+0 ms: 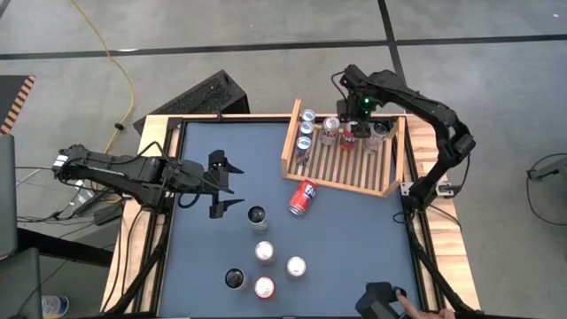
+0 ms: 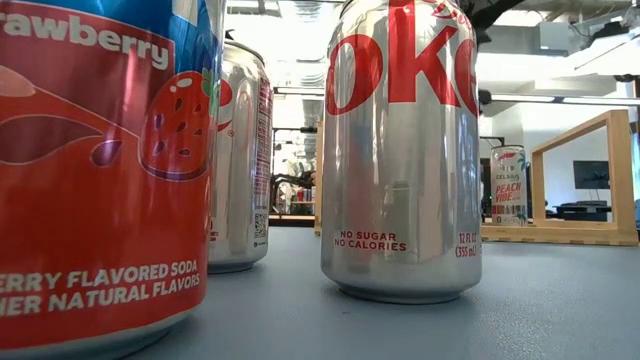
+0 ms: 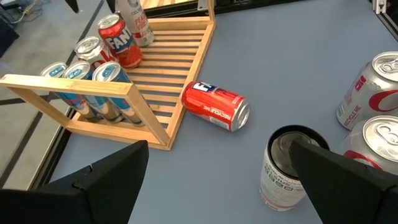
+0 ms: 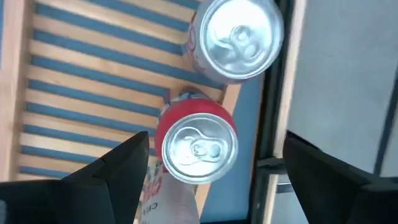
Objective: Place canned beverage on shelf
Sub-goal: Put the top red soda can aligned with the other red soda can on the shelf
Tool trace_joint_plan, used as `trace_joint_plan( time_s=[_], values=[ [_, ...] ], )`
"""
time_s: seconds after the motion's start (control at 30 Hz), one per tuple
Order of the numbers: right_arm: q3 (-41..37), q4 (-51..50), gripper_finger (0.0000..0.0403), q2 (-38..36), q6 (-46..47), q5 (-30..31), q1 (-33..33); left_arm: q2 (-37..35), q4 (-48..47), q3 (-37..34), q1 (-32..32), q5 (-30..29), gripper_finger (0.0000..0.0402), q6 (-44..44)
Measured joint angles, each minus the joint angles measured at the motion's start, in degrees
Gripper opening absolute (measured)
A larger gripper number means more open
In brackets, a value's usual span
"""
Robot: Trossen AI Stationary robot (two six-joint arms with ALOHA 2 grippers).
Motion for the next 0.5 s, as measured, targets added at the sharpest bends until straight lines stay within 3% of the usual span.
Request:
trace_joint_plan(
  time_s=[0.13,0.3,0.4,0.5],
  values=[
    [0.5,-2.4,0.034,-1.0,8.2,-0.9,1.6,0.0,-0.2,0.0,0.0,0.0,0.038,-0.7],
    [0.2,-4.4,0.0322,-2.5,17.2,-6.2,4.5,0.0,-0.5,0.0,0.0,0.0,0.038,-0.6],
    [-2.4,-1.6,0.029,-4.7,18.1,-6.4,6.7,0.0,-0.5,0.0,0.0,0.0,0.038,-0.6],
    [-5.9,2.8,0.0237,-7.2,19.6,-2.3,8.2,0.0,-0.5,0.0,0.0,0.0,0.038,-0.6]
  ],
)
